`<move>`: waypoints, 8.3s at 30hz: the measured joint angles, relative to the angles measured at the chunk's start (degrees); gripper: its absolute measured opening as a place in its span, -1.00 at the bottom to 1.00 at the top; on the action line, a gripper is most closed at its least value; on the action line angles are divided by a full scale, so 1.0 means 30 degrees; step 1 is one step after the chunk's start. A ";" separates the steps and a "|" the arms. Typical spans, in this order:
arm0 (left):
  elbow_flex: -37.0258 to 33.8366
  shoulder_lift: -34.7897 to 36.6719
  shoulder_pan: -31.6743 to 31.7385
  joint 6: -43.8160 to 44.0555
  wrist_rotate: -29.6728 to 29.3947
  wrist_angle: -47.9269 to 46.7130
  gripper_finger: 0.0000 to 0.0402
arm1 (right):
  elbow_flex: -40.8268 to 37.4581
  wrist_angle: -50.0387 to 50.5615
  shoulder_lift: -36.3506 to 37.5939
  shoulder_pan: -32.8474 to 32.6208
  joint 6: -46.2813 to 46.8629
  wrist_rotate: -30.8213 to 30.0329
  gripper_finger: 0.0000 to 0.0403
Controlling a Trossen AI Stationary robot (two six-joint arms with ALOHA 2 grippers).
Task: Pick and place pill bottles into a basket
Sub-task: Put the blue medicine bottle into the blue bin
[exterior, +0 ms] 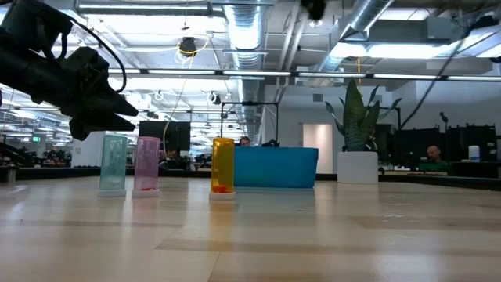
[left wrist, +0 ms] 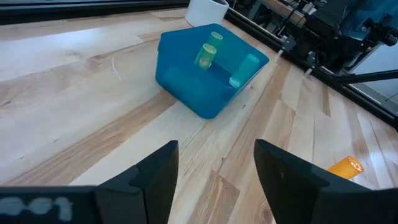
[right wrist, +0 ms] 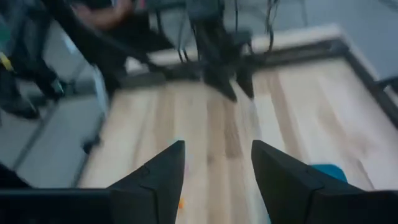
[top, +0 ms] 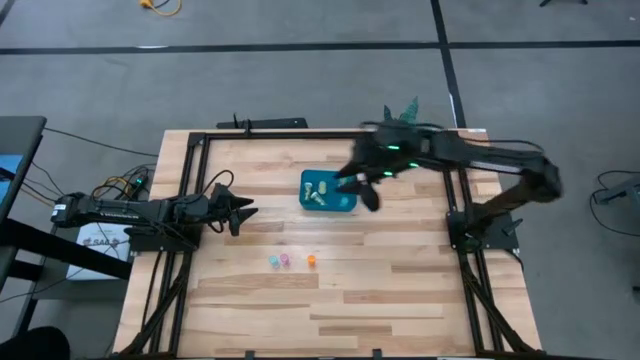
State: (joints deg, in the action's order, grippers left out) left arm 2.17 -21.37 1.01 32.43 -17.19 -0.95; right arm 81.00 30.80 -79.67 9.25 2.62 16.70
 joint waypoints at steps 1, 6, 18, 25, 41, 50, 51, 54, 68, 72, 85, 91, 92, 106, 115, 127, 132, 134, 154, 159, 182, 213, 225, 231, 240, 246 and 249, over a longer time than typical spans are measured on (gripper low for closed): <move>0.0000 -0.0007 -0.0003 0.0006 0.0000 -0.0006 -0.01 | -0.0450 -0.0338 0.0939 -0.0288 0.0664 -0.0376 -0.13; 0.0000 -0.0005 -0.0004 -0.0212 0.0000 -0.0001 -0.01 | -0.3991 -0.2008 0.5574 -0.1698 0.3512 -0.3548 -0.18; -0.0015 -0.0007 -0.0007 0.1417 -0.0287 0.0188 -0.01 | -1.2763 -0.5296 1.5134 -0.4187 0.6478 -0.5661 -0.26; -0.0015 0.0000 0.0001 0.2346 -0.0278 0.0277 -0.01 | -1.5371 -0.6086 2.1215 -0.4514 0.5354 -0.5698 -0.30; -0.0050 0.0000 0.0008 0.4521 -0.0522 0.0524 -0.01 | -1.9049 -0.5570 2.6385 -0.3588 0.5184 -0.5887 -0.37; -0.0036 0.0000 0.0008 0.7204 -0.0406 0.0474 -0.01 | -2.2902 -1.1765 2.6494 -0.3581 0.5105 -0.4538 -0.37; -0.0036 0.0000 0.0008 0.7365 -0.0401 0.0474 -0.01 | -2.3325 -1.2633 2.6487 -0.3581 0.4999 -0.4407 -0.37; -0.0036 0.0000 0.0008 0.7423 -0.0333 0.0496 -0.01 | -2.4666 -1.5204 2.6496 -0.3584 0.4774 -0.4156 -0.37; -0.0022 0.0000 0.0015 0.8151 0.0117 0.0455 -0.01 | -2.6849 -1.6238 2.6509 -0.3493 0.4624 -0.4017 -0.37; 0.0007 0.0000 0.0015 0.8137 0.0126 0.0241 -0.01 | -2.6857 -1.3499 2.6494 -0.3493 0.4764 -0.4021 -0.37; 0.0011 -0.0003 0.0015 0.8092 0.0096 0.0190 -0.01 | -2.6497 -0.9535 2.6483 -0.2479 0.4587 -0.5316 -0.37; 0.0007 0.0000 0.0015 0.8983 0.0073 0.0390 -0.01 | -2.6456 -0.9426 2.6283 -0.2164 0.5617 -0.5496 -0.37; 0.0007 -0.0002 0.0015 0.8969 0.0078 0.0521 -0.01 | -2.6456 -0.9419 2.6276 -0.2160 0.5621 -0.5511 -0.37; 0.1218 -0.0202 -0.0594 0.4153 0.9185 0.1610 -0.09 | -2.6449 -0.9367 2.6276 -0.2167 0.5636 -0.5511 -0.36; 0.4727 -0.3009 -0.2573 -0.3403 0.9293 -0.4071 -0.21 | -2.6437 -0.9345 2.6276 -0.2167 0.5636 -0.5511 -0.36; 0.5316 -0.8553 -0.3886 -0.6688 0.7423 -0.3787 -0.03 | -2.6434 -0.9338 2.6276 -0.2167 0.5643 -0.5518 -0.36; 0.5319 -1.0653 -0.5063 -0.7532 0.6973 -0.1162 0.02 | -2.6434 -0.9338 2.6276 -0.2167 0.5643 -0.5523 -0.36; 0.5319 -1.1246 -0.5251 -0.7514 0.6087 -0.0341 0.03 | -2.6434 -0.9338 2.6276 -0.2167 0.5643 -0.5518 -0.36; 0.6477 -1.4768 -0.5857 -0.9443 0.6473 0.2001 0.03 | -2.6434 -0.9338 2.6276 -0.2167 0.5643 -0.5518 -0.36; 0.6477 -1.4768 -0.5857 -0.9443 0.6325 0.2011 0.03 | -2.6434 -0.9334 2.6276 -0.2167 0.5643 -0.5522 -0.36; 0.6477 -1.6706 -0.5847 -0.8535 0.5268 0.3776 0.02 | -2.6434 -0.9338 2.6281 -0.2167 0.5643 -0.5526 -0.36; 0.8213 -1.0995 -0.0666 -0.6227 0.7057 0.1974 -0.58 | -2.6434 -0.9331 2.6276 -0.2171 0.5643 -0.5526 -0.36; 0.8806 -1.3378 0.4000 -0.8314 0.7703 0.4119 -0.55 | -2.6434 -0.9332 2.6283 -0.2167 0.5643 -0.5526 -0.36; 1.0870 -1.7148 0.4765 -0.9409 0.8177 0.5593 -0.55 | -2.6434 -0.9338 2.6283 -0.2171 0.5643 -0.5537 -0.36; 1.4610 -2.2400 0.5802 -0.9444 0.9646 0.5069 -0.55 | -2.6434 -0.9331 2.6283 -0.2175 0.5643 -0.5531 -0.36; 1.5866 -2.3964 0.6124 -1.0146 0.9573 0.4010 -0.55 | -2.6434 -0.9332 2.6280 -0.2175 0.5643 -0.5533 -0.36; 1.5883 -2.4124 0.6174 -1.0737 0.9441 0.4046 -0.52 | -2.6434 -0.9332 2.6283 -0.2175 0.5643 -0.5538 -0.36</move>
State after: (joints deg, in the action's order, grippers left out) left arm 49.82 -93.74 19.54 0.22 11.13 11.18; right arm 1.69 2.81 -0.82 2.72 19.55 0.08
